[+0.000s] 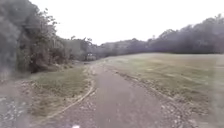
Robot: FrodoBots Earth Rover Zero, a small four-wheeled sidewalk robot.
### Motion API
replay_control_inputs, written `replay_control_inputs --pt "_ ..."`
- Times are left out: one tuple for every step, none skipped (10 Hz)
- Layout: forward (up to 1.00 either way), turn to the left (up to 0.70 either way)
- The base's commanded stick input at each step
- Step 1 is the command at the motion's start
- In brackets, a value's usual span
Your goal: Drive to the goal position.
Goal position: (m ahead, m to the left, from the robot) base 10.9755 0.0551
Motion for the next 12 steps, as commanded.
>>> replay_control_inputs --pt "0.45 0.00" --pt "0.45 0.00" --pt "0.45 0.00" --pt "0.45 0.00" --pt "0.45 0.00" --pt "0.45 0.00" --pt "0.45 0.00" --pt "0.45 0.00" --pt "0.45 0.00" --pt "0.45 0.00" --pt "0.45 0.00" --pt "0.45 0.00"
